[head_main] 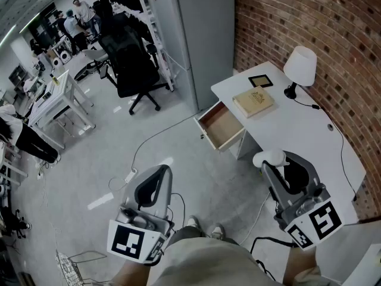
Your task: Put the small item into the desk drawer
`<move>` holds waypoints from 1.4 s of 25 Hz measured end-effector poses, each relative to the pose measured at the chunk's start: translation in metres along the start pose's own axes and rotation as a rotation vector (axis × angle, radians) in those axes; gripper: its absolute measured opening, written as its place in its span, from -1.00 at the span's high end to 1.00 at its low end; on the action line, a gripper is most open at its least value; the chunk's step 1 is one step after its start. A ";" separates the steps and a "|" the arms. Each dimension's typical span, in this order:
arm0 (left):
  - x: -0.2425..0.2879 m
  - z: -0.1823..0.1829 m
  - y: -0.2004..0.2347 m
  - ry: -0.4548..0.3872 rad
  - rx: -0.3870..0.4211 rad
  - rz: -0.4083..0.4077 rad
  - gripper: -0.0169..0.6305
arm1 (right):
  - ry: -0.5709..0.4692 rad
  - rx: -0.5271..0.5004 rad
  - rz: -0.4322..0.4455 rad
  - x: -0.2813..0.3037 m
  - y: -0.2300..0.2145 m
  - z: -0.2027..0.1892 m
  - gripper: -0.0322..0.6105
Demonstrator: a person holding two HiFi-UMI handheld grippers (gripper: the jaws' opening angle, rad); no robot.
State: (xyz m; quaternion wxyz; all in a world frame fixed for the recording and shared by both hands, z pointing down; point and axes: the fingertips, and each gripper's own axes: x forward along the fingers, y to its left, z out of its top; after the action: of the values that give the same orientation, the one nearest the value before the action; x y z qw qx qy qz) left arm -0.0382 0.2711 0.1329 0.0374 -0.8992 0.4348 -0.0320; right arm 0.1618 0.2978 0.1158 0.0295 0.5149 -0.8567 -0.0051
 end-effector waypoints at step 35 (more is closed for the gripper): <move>0.062 -0.052 0.032 0.064 -0.022 -0.013 0.94 | 0.190 -0.074 0.005 0.076 -0.037 -0.060 0.51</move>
State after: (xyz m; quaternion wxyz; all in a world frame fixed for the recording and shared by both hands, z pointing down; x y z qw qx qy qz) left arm -0.0291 0.2010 0.1828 0.0133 -0.9008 0.4304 -0.0560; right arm 0.1622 0.2152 0.1777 0.1295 0.5096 -0.8505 0.0119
